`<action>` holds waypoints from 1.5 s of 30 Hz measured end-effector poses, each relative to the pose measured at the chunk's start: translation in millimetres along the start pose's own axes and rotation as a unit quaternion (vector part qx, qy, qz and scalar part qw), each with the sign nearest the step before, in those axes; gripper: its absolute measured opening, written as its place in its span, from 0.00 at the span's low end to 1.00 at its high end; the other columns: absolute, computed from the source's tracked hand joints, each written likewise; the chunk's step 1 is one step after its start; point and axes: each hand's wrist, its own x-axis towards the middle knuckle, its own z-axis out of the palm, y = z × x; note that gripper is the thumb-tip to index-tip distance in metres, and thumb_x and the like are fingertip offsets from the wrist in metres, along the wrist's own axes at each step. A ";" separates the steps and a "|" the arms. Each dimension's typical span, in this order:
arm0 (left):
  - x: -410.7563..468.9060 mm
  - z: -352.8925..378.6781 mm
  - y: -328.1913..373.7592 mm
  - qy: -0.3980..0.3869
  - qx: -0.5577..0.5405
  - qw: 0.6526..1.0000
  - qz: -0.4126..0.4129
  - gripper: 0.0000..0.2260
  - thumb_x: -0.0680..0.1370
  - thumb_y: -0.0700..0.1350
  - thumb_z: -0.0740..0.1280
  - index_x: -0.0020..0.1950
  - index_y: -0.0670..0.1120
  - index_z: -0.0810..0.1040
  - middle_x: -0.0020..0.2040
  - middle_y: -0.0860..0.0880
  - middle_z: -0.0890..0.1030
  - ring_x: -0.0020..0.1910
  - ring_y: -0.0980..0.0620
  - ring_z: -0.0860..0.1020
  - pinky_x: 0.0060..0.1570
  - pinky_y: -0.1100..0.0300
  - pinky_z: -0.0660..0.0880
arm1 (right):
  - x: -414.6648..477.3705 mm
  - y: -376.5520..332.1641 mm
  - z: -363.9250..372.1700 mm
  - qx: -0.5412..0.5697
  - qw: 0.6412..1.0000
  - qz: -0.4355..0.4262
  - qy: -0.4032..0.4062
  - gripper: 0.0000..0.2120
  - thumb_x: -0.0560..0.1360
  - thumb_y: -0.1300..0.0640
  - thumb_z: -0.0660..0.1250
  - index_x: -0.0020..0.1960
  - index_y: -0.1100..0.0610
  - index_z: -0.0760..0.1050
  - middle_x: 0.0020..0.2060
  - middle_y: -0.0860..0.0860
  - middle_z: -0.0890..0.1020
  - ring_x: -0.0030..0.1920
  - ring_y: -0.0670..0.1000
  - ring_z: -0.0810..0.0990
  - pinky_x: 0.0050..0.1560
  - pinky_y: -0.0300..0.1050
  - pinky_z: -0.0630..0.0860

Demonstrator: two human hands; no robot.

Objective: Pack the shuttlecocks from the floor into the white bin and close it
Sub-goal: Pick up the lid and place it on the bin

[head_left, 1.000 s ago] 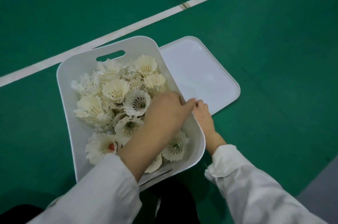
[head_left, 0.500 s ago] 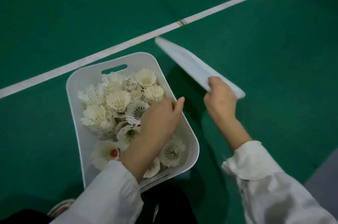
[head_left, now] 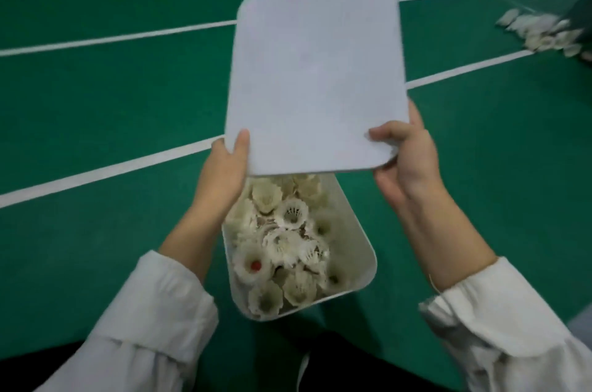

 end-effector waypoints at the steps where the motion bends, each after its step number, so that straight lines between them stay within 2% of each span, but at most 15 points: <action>1: -1.2 -10.9 -9.7 0.004 -0.037 0.999 -0.020 0.29 0.77 0.62 0.54 0.67 0.41 0.68 0.65 0.45 0.74 0.62 0.45 0.72 0.61 0.52 0.68 | -6.9 6.5 0.1 -0.009 0.999 0.032 -0.021 0.29 0.64 0.76 0.51 0.57 0.55 0.74 0.47 0.51 0.82 0.45 0.51 0.81 0.42 0.40 0.78; 3: -11.5 -25.5 -31.0 0.008 -0.104 0.994 -0.042 0.24 0.77 0.60 0.57 0.57 0.41 0.75 0.53 0.46 0.79 0.49 0.47 0.77 0.46 0.55 0.72 | -23.2 20.6 -6.9 -0.036 0.995 0.073 -0.064 0.25 0.67 0.75 0.52 0.55 0.55 0.74 0.49 0.52 0.83 0.45 0.52 0.82 0.44 0.42 0.79; 4: -20.9 -28.9 -42.1 0.016 -0.113 0.992 -0.046 0.20 0.77 0.58 0.58 0.50 0.41 0.77 0.46 0.47 0.79 0.42 0.48 0.76 0.39 0.57 0.70 | -31.0 28.2 -14.2 -0.062 0.992 0.079 -0.079 0.21 0.70 0.73 0.55 0.56 0.56 0.74 0.51 0.53 0.82 0.47 0.52 0.82 0.45 0.44 0.79; 6: -46.0 -31.6 -63.1 0.039 -0.088 0.994 -0.053 0.16 0.78 0.53 0.61 0.37 0.42 0.71 0.34 0.48 0.72 0.32 0.50 0.68 0.31 0.57 0.62 | -44.7 42.3 -31.1 -0.162 0.981 0.069 -0.076 0.11 0.76 0.64 0.60 0.57 0.58 0.74 0.52 0.54 0.82 0.46 0.49 0.82 0.44 0.43 0.79; 8: -73.7 -27.5 -80.1 0.052 -0.060 0.996 -0.040 0.18 0.77 0.51 0.63 0.31 0.43 0.66 0.28 0.49 0.67 0.28 0.52 0.63 0.28 0.57 0.58 | -53.2 55.4 -50.0 -0.300 0.951 0.053 -0.053 0.10 0.78 0.54 0.61 0.54 0.57 0.76 0.51 0.54 0.82 0.45 0.47 0.82 0.47 0.43 0.78; 10: -94.8 -18.8 -91.9 0.057 -0.051 0.996 -0.041 0.19 0.75 0.51 0.65 0.31 0.40 0.70 0.27 0.49 0.68 0.27 0.51 0.64 0.28 0.57 0.59 | -55.8 72.6 -73.6 -0.408 0.909 0.075 -0.033 0.19 0.74 0.42 0.59 0.52 0.54 0.77 0.56 0.57 0.78 0.54 0.53 0.78 0.59 0.54 0.75; 13: -114.8 -2.8 -103.4 0.065 -0.035 0.996 -0.053 0.18 0.75 0.50 0.66 0.30 0.41 0.70 0.25 0.48 0.70 0.28 0.48 0.64 0.27 0.57 0.60 | -48.8 112.0 -126.4 -0.461 0.879 0.114 -0.035 0.19 0.69 0.36 0.56 0.50 0.44 0.77 0.61 0.56 0.74 0.64 0.57 0.71 0.65 0.62 0.68; 15: -123.2 8.4 -106.6 0.057 -0.037 0.997 -0.045 0.14 0.76 0.48 0.65 0.34 0.43 0.73 0.28 0.47 0.74 0.28 0.47 0.66 0.27 0.60 0.61 | -59.7 113.5 -126.3 -0.459 0.880 0.121 -0.028 0.17 0.72 0.38 0.56 0.55 0.43 0.74 0.63 0.55 0.72 0.66 0.56 0.69 0.66 0.62 0.66; 19: -122.3 20.7 -113.0 0.060 -0.046 0.996 -0.041 0.10 0.77 0.47 0.63 0.39 0.43 0.74 0.30 0.52 0.74 0.29 0.53 0.68 0.28 0.59 0.63 | -72.6 114.6 -113.0 -0.413 0.901 0.136 -0.012 0.16 0.81 0.54 0.54 0.66 0.57 0.68 0.61 0.54 0.75 0.59 0.53 0.75 0.60 0.50 0.72; 24: -109.7 23.7 -125.1 0.063 -0.068 0.995 -0.047 0.06 0.77 0.49 0.63 0.45 0.47 0.76 0.41 0.49 0.80 0.40 0.50 0.77 0.39 0.56 0.72 | -61.3 126.1 -109.2 -0.396 0.908 0.133 0.019 0.12 0.80 0.55 0.57 0.61 0.58 0.71 0.53 0.51 0.78 0.49 0.50 0.77 0.49 0.44 0.71; 27: -102.9 28.5 -135.3 0.064 -0.071 0.994 -0.058 0.07 0.77 0.50 0.62 0.51 0.49 0.73 0.48 0.48 0.79 0.47 0.48 0.77 0.48 0.50 0.75 | -49.9 125.8 -107.1 -0.432 0.893 0.122 0.024 0.07 0.78 0.54 0.59 0.51 0.55 0.72 0.44 0.48 0.78 0.43 0.50 0.76 0.41 0.45 0.71; 30: -87.8 28.6 -141.5 0.055 -0.078 0.993 -0.064 0.11 0.76 0.51 0.61 0.56 0.50 0.72 0.54 0.48 0.77 0.51 0.48 0.77 0.53 0.47 0.75 | -29.8 122.1 -93.2 -0.480 0.870 0.113 0.000 0.10 0.77 0.49 0.59 0.51 0.55 0.71 0.44 0.48 0.77 0.42 0.50 0.76 0.37 0.42 0.70; 35: -28.4 24.2 -125.0 0.017 -0.073 0.994 -0.077 0.17 0.78 0.55 0.55 0.63 0.49 0.69 0.58 0.49 0.75 0.55 0.49 0.74 0.55 0.50 0.71 | 19.5 120.2 -66.1 -0.561 0.815 0.125 -0.072 0.19 0.77 0.43 0.56 0.59 0.56 0.65 0.50 0.48 0.72 0.48 0.53 0.72 0.44 0.45 0.65; 39: 27.8 23.7 -110.0 0.014 -0.039 0.995 -0.092 0.20 0.80 0.56 0.54 0.65 0.45 0.67 0.60 0.47 0.74 0.54 0.49 0.71 0.52 0.55 0.66 | 59.1 127.4 -50.5 -0.565 0.814 0.113 -0.070 0.22 0.78 0.42 0.55 0.62 0.58 0.64 0.53 0.52 0.74 0.49 0.53 0.71 0.44 0.45 0.64; 45: 87.5 24.4 -97.9 0.014 -0.130 0.983 -0.131 0.20 0.80 0.55 0.55 0.68 0.47 0.68 0.62 0.50 0.74 0.58 0.49 0.74 0.59 0.54 0.69 | 108.5 141.6 -40.5 -0.602 0.787 0.105 -0.090 0.23 0.80 0.44 0.49 0.66 0.59 0.62 0.63 0.57 0.72 0.57 0.56 0.72 0.49 0.46 0.63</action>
